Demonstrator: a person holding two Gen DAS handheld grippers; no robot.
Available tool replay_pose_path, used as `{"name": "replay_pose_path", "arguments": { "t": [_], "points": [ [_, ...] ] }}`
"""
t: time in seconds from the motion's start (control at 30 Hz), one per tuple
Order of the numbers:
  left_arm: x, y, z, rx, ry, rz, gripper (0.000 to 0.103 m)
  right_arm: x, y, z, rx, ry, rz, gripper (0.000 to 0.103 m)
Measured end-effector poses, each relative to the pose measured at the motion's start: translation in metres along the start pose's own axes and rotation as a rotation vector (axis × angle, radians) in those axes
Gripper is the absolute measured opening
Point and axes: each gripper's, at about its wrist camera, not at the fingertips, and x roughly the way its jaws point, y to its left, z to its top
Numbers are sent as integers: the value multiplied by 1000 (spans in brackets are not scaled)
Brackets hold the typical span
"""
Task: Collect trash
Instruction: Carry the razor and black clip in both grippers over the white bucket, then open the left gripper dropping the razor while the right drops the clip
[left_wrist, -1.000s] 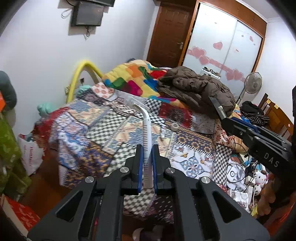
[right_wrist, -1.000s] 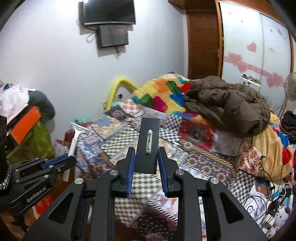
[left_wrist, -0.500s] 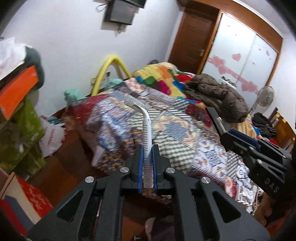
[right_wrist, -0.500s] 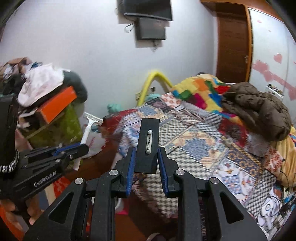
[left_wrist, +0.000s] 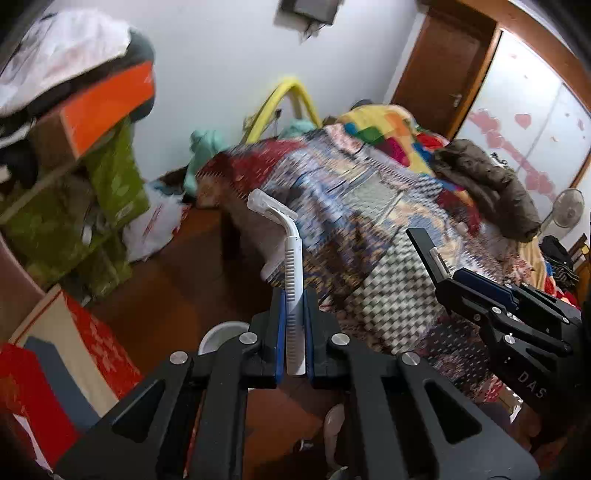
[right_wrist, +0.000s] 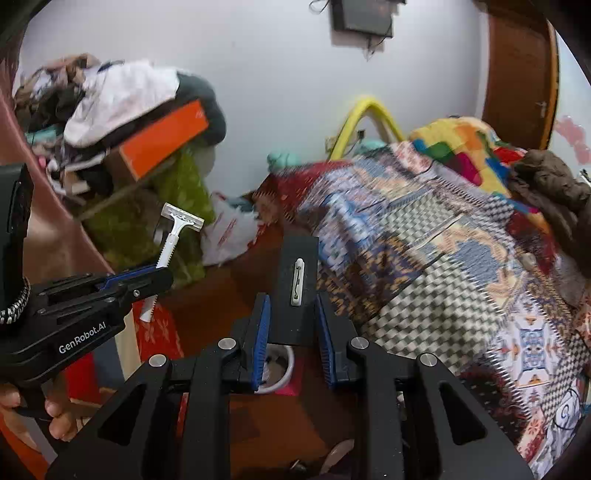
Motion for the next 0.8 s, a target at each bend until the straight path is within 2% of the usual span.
{"name": "replay_pose_path", "arguments": {
  "t": [0.17, 0.43, 0.67, 0.8],
  "points": [
    [28, 33, -19, -38, 74, 44, 8, 37, 19, -11, -43, 85, 12, 23],
    [86, 74, -60, -132, 224, 71, 8, 93, 36, -28, -74, 219, 46, 23],
    [138, 94, -88, -173, 360, 78, 8, 151, 45, -42, -79, 367, 130, 23],
    [162, 101, -95, -194, 419, 72, 8, 176, 52, -42, -92, 407, 141, 23]
  ]
}}
